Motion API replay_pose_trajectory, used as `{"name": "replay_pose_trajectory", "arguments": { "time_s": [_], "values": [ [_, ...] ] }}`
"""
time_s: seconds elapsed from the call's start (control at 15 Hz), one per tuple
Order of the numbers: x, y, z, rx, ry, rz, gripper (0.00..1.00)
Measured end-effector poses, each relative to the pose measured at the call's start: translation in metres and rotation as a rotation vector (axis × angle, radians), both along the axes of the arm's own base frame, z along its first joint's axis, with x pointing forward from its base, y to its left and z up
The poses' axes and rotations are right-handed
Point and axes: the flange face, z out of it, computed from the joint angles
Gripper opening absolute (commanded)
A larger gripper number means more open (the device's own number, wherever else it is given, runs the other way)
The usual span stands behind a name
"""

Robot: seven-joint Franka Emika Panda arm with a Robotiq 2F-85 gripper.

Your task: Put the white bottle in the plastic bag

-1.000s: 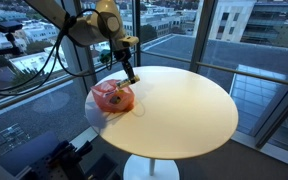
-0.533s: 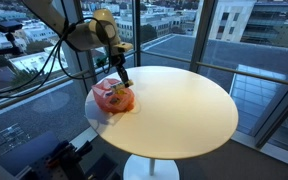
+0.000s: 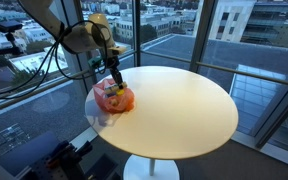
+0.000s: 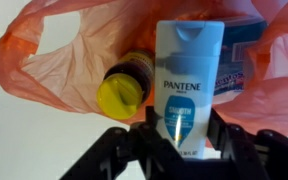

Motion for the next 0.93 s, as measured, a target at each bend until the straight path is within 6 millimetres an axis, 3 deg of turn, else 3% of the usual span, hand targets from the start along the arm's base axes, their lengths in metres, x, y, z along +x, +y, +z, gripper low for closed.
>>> {"name": "replay_pose_trajectory", "arguments": {
  "time_s": [0.47, 0.6, 0.73, 0.93],
  "values": [
    [-0.008, 0.012, -0.011, -0.02, 0.046, 0.024, 0.26],
    [-0.009, 0.011, -0.017, -0.024, 0.059, 0.022, 0.76],
    [-0.01, 0.01, -0.021, -0.03, 0.071, 0.019, 0.77],
    [-0.01, 0.008, -0.024, -0.037, 0.084, 0.015, 0.99]
  ]
}}
